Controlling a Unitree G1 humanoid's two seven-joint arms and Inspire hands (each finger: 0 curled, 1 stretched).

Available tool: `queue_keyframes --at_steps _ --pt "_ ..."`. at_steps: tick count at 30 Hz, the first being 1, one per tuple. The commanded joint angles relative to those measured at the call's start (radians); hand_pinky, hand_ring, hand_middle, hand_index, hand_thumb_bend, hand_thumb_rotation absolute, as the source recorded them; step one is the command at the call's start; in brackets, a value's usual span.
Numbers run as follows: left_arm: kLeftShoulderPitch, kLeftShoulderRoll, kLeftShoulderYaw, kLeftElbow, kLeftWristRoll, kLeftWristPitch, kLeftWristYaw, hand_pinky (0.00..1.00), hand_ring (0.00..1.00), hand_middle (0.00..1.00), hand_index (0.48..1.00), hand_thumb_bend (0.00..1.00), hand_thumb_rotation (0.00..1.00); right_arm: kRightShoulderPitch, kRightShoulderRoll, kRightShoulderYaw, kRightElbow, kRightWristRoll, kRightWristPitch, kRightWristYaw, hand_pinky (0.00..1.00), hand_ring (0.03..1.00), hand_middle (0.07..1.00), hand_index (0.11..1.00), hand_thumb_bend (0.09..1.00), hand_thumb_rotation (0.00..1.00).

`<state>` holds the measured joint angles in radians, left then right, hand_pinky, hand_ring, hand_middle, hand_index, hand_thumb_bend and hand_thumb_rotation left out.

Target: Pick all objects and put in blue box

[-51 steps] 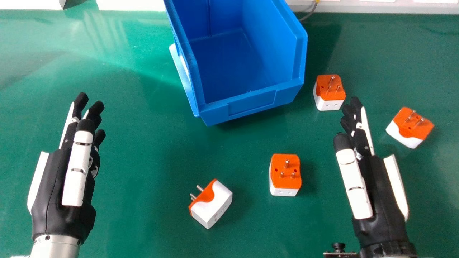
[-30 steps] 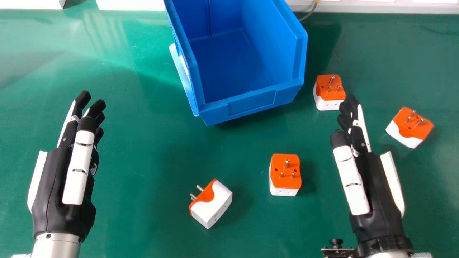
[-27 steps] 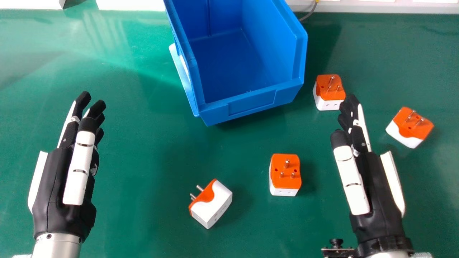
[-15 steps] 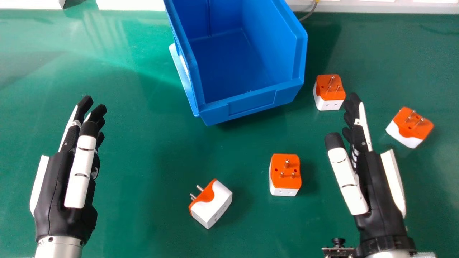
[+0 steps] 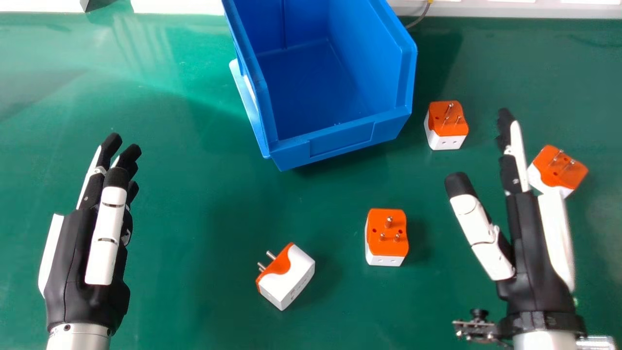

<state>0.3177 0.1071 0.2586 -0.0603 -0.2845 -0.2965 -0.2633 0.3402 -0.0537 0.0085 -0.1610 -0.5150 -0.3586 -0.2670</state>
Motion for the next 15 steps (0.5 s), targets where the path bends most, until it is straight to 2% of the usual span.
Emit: queue_keyframes --at_steps 1,2,6,9,10,13,15 --pt "-0.001 0.0 0.009 -0.007 -0.014 -0.028 -0.007 1.0 0.98 0.93 0.949 0.51 0.81 -0.026 -0.021 -0.021 -0.033 -0.033 -0.009 -0.043 0.96 0.969 0.978 0.979 0.45 0.85" --pt "-0.001 0.0 0.01 -0.007 -0.016 -0.028 -0.009 1.0 0.98 0.93 0.949 0.51 0.81 -0.03 -0.028 -0.027 -0.036 -0.049 -0.004 -0.052 0.96 0.969 0.978 0.979 0.45 0.85" --pt "0.001 0.002 0.014 -0.002 -0.023 -0.035 -0.015 1.0 0.98 0.93 0.962 0.46 0.8 -0.045 -0.057 -0.041 -0.028 -0.092 -0.011 -0.088 0.95 0.97 0.984 0.989 0.486 0.72" --pt "0.002 0.001 0.017 0.0 -0.024 -0.039 -0.016 1.0 0.98 0.93 0.964 0.45 0.8 -0.049 -0.078 -0.061 -0.049 -0.148 0.021 -0.11 0.95 0.97 0.985 0.989 0.49 0.69" --pt "0.003 0.001 0.018 0.002 -0.028 -0.041 -0.019 1.0 0.98 0.94 0.964 0.45 0.8 -0.05 -0.084 -0.069 -0.056 -0.164 0.03 -0.118 0.95 0.972 0.986 0.99 0.497 0.66" --pt "-0.001 0.003 0.022 0.017 -0.035 -0.055 -0.029 1.0 0.98 0.94 0.965 0.42 0.81 -0.054 -0.107 -0.092 -0.074 -0.186 0.053 -0.12 0.93 0.965 0.981 0.985 0.525 0.61" --pt "-0.003 0.006 0.023 0.024 -0.035 -0.061 -0.031 1.0 0.98 0.93 0.966 0.41 0.81 -0.054 -0.118 -0.103 -0.09 -0.18 0.069 -0.109 0.93 0.961 0.98 0.982 0.557 0.57"
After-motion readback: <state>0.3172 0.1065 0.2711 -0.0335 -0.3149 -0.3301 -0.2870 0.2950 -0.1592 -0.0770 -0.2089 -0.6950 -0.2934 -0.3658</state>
